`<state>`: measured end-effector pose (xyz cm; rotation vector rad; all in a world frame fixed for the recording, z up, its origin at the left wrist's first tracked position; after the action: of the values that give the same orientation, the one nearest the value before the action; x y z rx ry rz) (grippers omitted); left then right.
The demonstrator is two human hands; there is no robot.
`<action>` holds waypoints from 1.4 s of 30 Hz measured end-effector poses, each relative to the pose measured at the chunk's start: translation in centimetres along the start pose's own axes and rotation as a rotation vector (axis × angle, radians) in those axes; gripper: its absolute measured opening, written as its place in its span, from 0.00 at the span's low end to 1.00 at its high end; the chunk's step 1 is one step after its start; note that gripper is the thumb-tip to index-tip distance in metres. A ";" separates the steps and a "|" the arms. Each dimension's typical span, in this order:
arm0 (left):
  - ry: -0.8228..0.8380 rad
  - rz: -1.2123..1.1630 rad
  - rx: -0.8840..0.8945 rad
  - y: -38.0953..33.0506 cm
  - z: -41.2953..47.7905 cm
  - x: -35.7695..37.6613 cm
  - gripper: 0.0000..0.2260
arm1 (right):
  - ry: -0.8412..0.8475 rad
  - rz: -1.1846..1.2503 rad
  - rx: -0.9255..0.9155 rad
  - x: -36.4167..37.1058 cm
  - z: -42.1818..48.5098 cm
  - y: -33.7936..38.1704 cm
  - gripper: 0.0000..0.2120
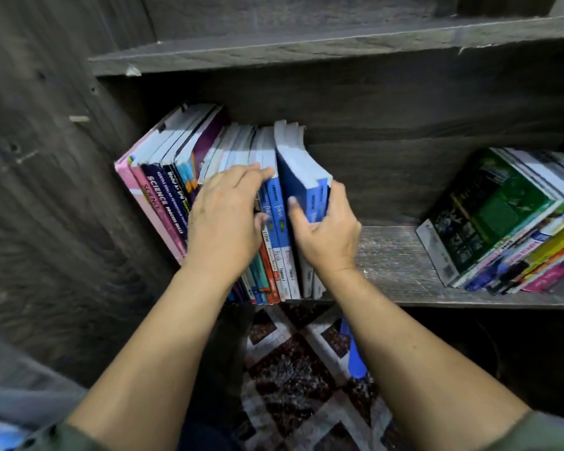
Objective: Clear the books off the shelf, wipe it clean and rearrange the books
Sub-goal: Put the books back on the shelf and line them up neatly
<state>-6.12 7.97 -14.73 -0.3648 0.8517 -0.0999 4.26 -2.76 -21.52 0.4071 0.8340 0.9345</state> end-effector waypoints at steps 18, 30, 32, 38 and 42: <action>-0.052 0.001 0.036 0.8 -0.1 0.2 0.22 | 1.094 -0.123 0.072 9.9 -5.2 -12.8 0.74; -0.160 0.033 0.028 0.8 0.4 1.7 0.32 | 1.327 0.006 0.076 12.4 -3.5 -13.8 0.72; -0.171 0.072 0.018 0.8 0.4 2.0 0.35 | 1.469 0.021 0.078 11.9 -2.2 -13.9 0.65; -0.182 0.096 0.055 1.2 -0.1 2.2 0.39 | 0.998 0.178 0.443 12.5 -0.6 -15.3 0.26; -0.160 0.114 0.091 1.5 -0.3 2.5 0.42 | 0.831 -0.124 0.269 14.0 -1.5 -13.9 0.24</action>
<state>-4.83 8.72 -17.23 -0.2349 0.7056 -0.0032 15.14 1.16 -37.58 0.1798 1.7354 0.8738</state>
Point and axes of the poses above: each hand's wrist, its own z-axis towards the middle knuckle, its own x-axis out of the palm, y = z × x, the point moved 6 cm from there along z, towards the middle knuckle, and after that the axes turned 15 degrees about -z, right-handed, at the moved point
